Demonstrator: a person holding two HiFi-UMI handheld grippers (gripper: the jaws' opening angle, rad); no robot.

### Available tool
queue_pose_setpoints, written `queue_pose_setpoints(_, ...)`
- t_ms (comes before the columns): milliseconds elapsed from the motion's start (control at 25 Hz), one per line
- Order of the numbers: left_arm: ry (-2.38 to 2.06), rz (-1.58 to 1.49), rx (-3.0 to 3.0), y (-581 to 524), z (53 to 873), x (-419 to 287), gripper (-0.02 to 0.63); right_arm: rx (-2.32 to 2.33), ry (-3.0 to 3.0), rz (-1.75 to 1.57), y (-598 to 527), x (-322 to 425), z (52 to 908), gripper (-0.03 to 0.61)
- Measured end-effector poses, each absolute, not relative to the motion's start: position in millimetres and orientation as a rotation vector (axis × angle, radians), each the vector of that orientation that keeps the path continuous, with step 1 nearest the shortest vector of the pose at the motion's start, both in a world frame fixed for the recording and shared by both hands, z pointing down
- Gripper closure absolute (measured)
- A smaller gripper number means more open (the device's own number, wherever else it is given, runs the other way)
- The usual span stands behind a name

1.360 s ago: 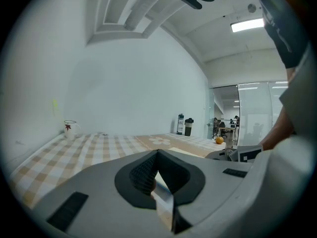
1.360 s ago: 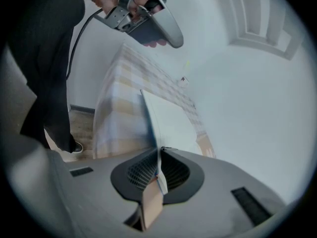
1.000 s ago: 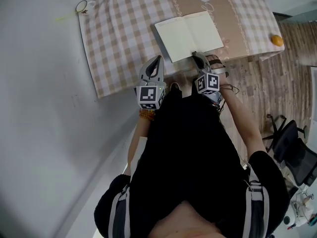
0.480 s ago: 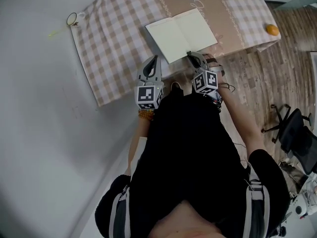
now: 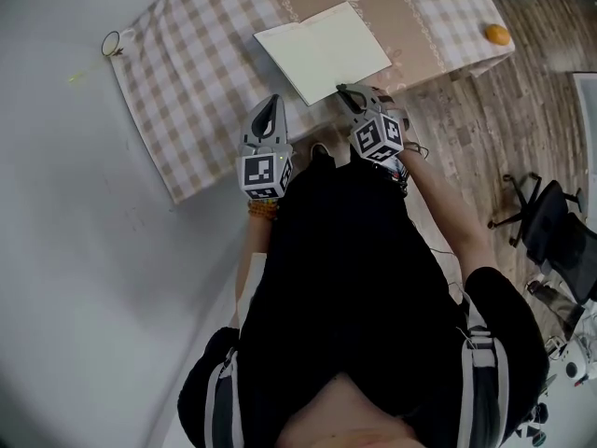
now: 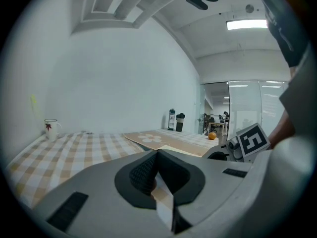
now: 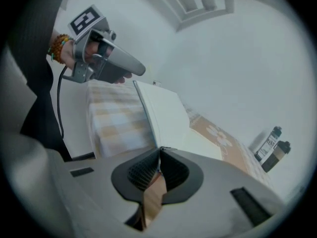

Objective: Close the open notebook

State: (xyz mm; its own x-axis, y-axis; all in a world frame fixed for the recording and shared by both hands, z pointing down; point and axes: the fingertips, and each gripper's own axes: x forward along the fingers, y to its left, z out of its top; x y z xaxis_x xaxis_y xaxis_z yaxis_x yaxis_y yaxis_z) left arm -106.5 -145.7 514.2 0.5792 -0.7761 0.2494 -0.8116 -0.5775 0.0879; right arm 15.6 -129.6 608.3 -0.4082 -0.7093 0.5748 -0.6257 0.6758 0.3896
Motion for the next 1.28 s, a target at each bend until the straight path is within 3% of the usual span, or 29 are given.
queue_pose_setpoints(1280, -1.239, 0.316, 2.637, -145.5, 527.3, -78.8, 0.607, 1.288, -2.328, 0.482, -137.0, 45.0, 610.0, 0.568)
